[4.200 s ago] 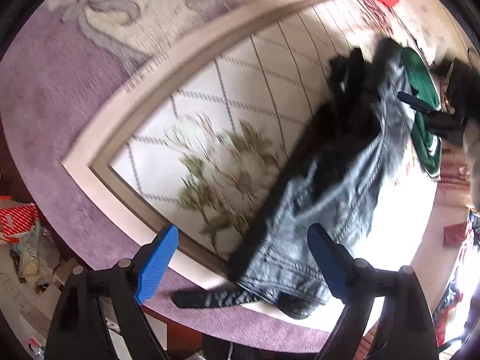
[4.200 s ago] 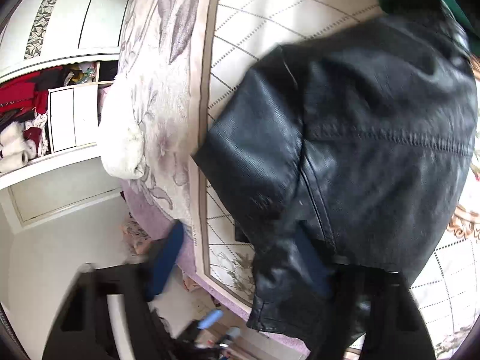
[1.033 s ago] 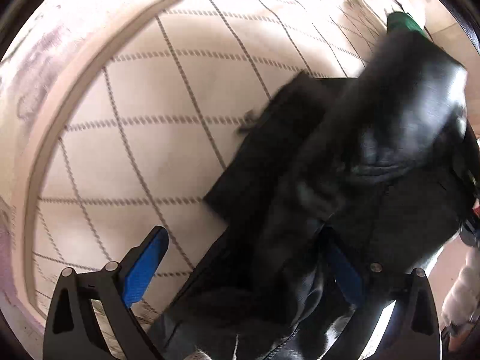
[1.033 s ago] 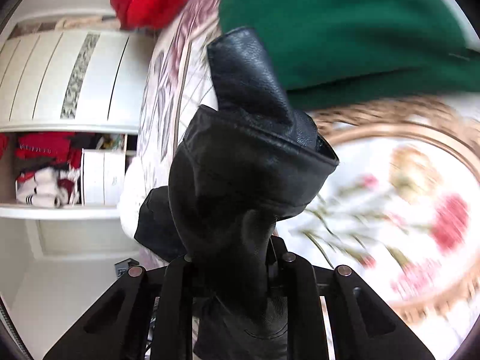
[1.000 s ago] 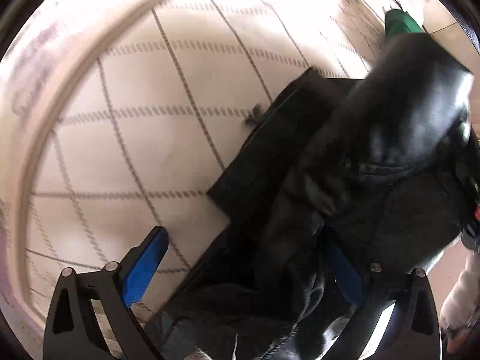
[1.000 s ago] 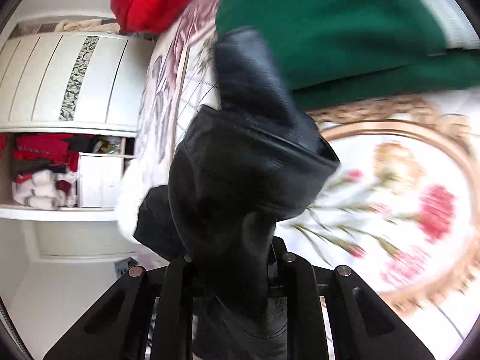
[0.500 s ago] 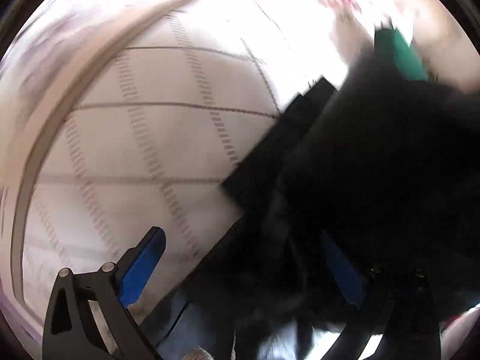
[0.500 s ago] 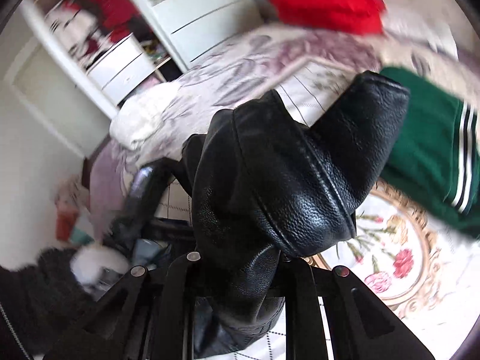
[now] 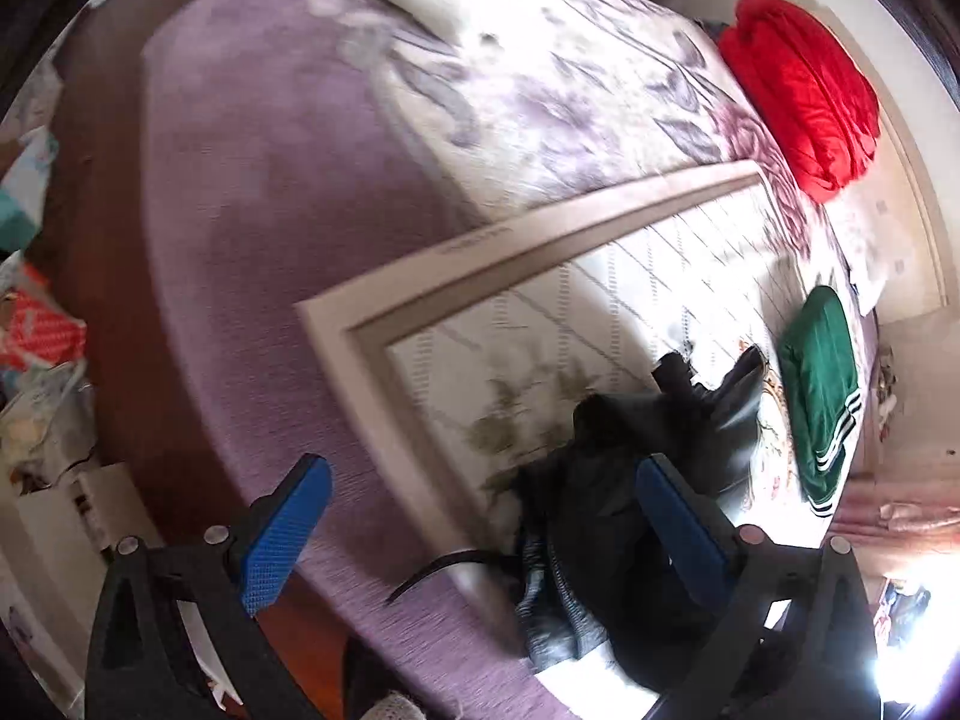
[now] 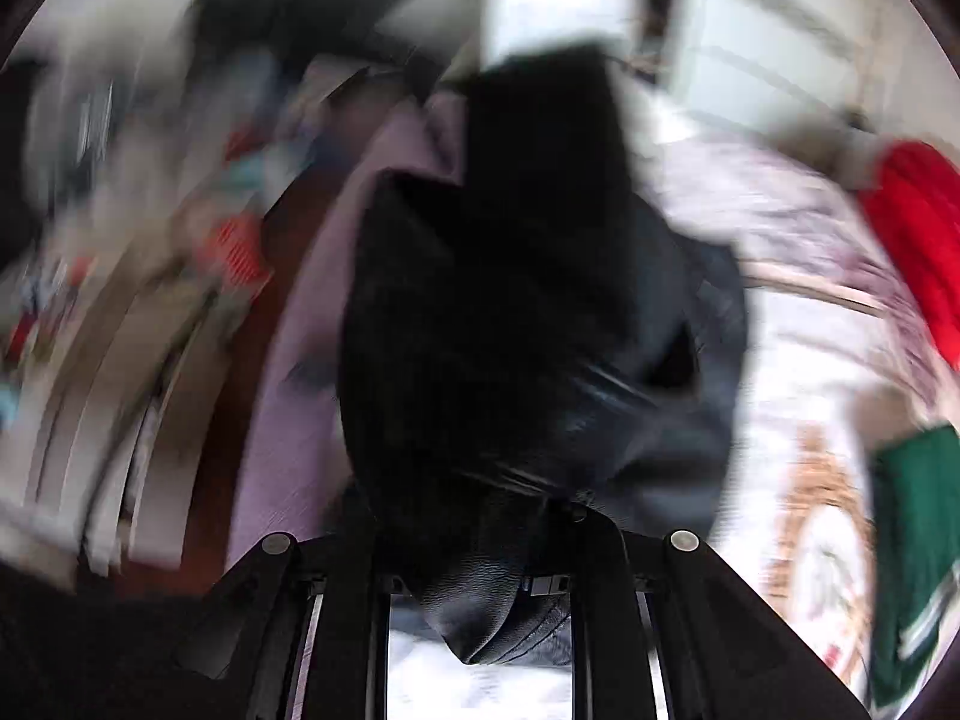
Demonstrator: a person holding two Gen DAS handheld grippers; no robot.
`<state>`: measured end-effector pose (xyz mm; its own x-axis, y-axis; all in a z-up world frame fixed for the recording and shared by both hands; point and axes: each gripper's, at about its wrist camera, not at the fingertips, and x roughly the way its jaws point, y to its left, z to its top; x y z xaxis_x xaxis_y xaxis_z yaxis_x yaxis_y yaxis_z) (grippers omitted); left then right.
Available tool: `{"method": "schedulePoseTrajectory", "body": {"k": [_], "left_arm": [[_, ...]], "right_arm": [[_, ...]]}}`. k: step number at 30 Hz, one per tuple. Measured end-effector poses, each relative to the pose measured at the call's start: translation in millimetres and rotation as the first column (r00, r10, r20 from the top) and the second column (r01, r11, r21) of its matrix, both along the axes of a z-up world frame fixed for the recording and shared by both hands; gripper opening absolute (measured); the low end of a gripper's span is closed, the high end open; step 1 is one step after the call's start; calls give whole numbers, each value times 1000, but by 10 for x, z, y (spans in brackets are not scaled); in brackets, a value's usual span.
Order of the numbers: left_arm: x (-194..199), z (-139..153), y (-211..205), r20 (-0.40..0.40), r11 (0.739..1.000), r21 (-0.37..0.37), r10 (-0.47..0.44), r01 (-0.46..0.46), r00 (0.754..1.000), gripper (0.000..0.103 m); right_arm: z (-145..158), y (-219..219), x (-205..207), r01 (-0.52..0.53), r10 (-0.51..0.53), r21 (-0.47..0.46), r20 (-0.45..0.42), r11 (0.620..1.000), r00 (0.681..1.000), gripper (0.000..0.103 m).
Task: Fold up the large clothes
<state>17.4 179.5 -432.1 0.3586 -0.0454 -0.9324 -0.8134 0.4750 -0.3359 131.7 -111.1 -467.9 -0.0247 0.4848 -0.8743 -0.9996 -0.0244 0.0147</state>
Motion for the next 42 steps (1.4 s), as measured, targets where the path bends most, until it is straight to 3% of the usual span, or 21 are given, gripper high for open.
{"method": "schedulePoseTrajectory", "body": {"k": [3, 5, 7, 8, 9, 10, 12, 14, 17, 19, 23, 25, 26, 29, 32, 33, 35, 36, 38, 40, 42], "left_arm": [[-83, -61, -55, -14, 1000, 11, 7, -7, 1000, 103], [-69, -123, -137, -8, 1000, -5, 6, -6, 1000, 103], [-28, -167, -233, 11, 1000, -28, 2, -2, 1000, 103], [-34, -142, -282, 27, 999, -41, -6, 7, 1000, 103], [8, -140, -338, 42, 998, -54, -20, 23, 999, 103], [95, -165, -403, 53, 997, -63, -37, 41, 998, 103], [301, -298, -548, 45, 992, -77, -101, 105, 994, 103], [435, -487, -689, -9, 984, -74, -165, 164, 986, 103], [465, -917, -914, -149, 968, -79, -248, 239, 957, 103], [345, -1229, -1015, -190, 965, -104, -257, 240, 948, 103], [71, -1535, -969, -117, 976, -182, -140, 118, 983, 103], [87, -1506, -958, -109, 979, -173, -131, 110, 985, 103], [114, -1481, -961, -114, 980, -164, -135, 115, 984, 103], [185, -1420, -951, -125, 980, -150, -151, 132, 981, 103], [244, -1312, -875, -142, 982, -114, -166, 150, 976, 103], [254, -1261, -835, -145, 984, -99, -160, 147, 976, 103], [277, -1099, -718, -140, 990, -60, -135, 127, 981, 103], [288, -1013, -653, -140, 993, -41, -115, 110, 984, 103], [329, -811, -497, -140, 998, 8, -67, 69, 988, 103], [394, -616, -375, -133, 998, 55, -35, 42, 990, 103], [523, -376, -265, -118, 993, 118, -14, 28, 993, 103]], "right_arm": [[-358, 69, -214, -57, 46, -148, -80, 987, 996, 27], [-308, 84, -165, -71, 55, -156, -106, 985, 993, 28], [-161, 84, -1, -78, 52, -150, -167, 986, 985, 41], [-71, 85, 86, -88, 51, -153, -230, 984, 972, 66], [29, 34, 150, -99, 52, -151, -289, 984, 956, 99], [128, -17, 195, -112, 58, -143, -338, 983, 939, 103], [331, -133, 313, -133, 54, -150, -443, 980, 895, 103], [521, -199, 519, -84, -20, -165, -550, 983, 835, 103], [529, -342, 1118, 89, -209, -234, -562, 968, 801, 103], [338, -353, 1547, 200, -337, -294, -551, 935, 763, 103], [-498, -228, 2303, 284, -502, -425, -597, 859, 625, 103], [-884, -182, 2503, 251, -542, -490, -651, 835, 532, 103], [-1094, -126, 2523, 174, -521, -503, -717, 847, 463, 103], [-1400, 65, 2326, 34, -440, -461, -819, 887, 368, 103], [-1273, 205, 2205, 91, -395, -397, -811, 913, 432, 98], [-1256, 191, 2196, 133, -414, -398, -799, 908, 436, 86], [-1149, 88, 2169, 213, -462, -410, -788, 887, 407, 73], [-1079, 5, 2146, 253, -488, -418, -781, 872, 389, 65], [-939, -220, 2089, 345, -557, -452, -760, 823, 334, 60], [-789, -528, 2052, 456, -610, -465, -754, 759, 245, 57], [-601, -972, 2053, 599, -637, -451, -759, 662, 133, 55]]}}
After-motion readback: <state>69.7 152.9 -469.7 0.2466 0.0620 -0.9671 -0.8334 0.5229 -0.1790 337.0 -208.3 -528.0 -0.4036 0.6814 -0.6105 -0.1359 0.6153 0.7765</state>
